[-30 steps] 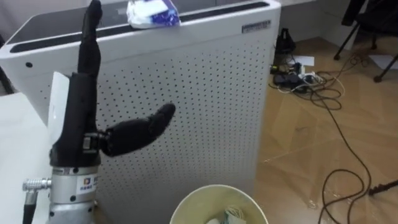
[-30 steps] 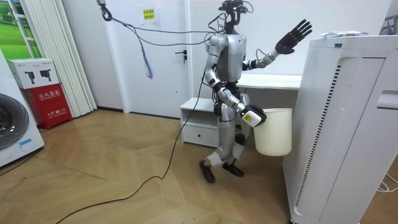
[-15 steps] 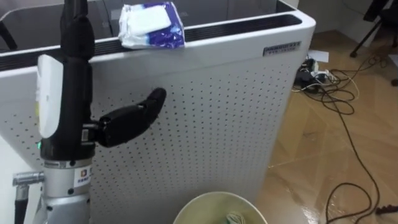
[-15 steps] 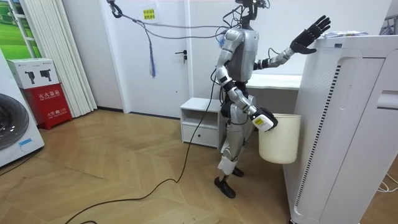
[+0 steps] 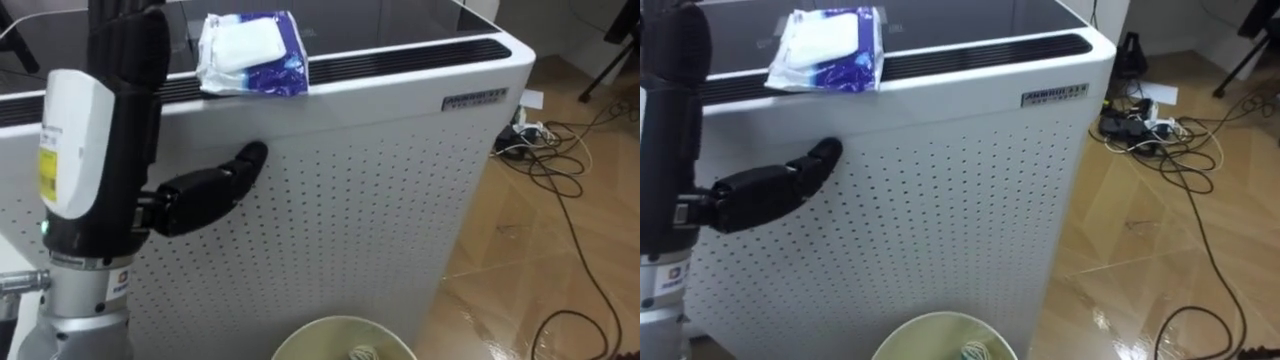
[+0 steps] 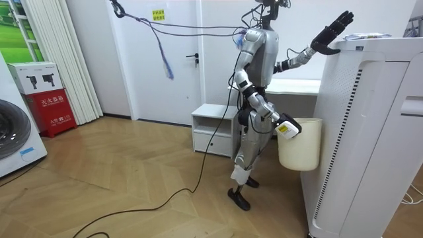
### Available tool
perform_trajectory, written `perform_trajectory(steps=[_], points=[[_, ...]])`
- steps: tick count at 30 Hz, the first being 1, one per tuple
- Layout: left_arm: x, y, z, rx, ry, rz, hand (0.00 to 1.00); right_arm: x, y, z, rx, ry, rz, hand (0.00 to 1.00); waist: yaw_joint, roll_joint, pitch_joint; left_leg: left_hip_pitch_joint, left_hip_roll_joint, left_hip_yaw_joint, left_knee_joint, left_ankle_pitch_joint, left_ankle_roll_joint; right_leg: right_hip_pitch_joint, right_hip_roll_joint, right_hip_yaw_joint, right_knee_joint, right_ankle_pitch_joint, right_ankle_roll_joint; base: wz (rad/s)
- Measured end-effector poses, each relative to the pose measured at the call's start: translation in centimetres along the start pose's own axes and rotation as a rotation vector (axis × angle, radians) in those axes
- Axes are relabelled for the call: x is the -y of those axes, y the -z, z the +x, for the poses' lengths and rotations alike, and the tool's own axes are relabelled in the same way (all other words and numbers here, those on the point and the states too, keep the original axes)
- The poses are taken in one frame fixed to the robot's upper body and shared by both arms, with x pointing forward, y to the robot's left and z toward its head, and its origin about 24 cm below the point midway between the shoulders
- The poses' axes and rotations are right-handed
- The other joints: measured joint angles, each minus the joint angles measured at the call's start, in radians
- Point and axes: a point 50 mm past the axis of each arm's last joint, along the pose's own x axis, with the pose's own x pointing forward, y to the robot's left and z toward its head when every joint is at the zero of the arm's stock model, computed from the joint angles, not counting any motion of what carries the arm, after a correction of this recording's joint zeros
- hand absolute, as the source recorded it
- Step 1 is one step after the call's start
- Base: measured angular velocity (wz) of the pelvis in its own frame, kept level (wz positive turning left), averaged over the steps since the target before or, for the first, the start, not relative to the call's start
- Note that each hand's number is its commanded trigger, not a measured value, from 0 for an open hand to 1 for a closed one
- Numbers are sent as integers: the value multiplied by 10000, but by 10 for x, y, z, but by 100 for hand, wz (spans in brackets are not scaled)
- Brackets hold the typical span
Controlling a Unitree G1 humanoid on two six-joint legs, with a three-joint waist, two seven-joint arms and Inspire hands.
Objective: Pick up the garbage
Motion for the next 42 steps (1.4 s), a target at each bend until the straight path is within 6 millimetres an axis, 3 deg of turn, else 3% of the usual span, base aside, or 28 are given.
perform_trajectory(steps=[5,14,27,35,42], points=[[0,3,-2,-203,198,144,0,2,1,-2,-230,-271,-590,100,-13,278,-14,182,16,51,-240,19,-21,29,25,49,37,2,4,-2],[-2,7,-2,-29,677,913,0,4,1,-4,-387,-522,-1023,100,-54,358,-69,235,66,70,-247,48,-69,81,13,53,23,28,-38,0],[-2,11,-2,-27,1362,1452,0,6,1,-5,-442,-710,-1073,100,-133,465,-77,267,79,97,-309,72,-105,127,58,50,37,54,-78,0],[-2,15,-5,34,2465,1866,0,12,-7,-7,-449,-752,-1321,100,-122,705,-50,279,76,125,-322,75,-106,121,67,79,54,55,-77,0],[1,18,-8,-269,3228,1819,0,12,-4,-7,-788,-725,-1211,100,-98,772,-20,234,76,115,-403,112,-130,59,81,71,72,67,-97,0]])
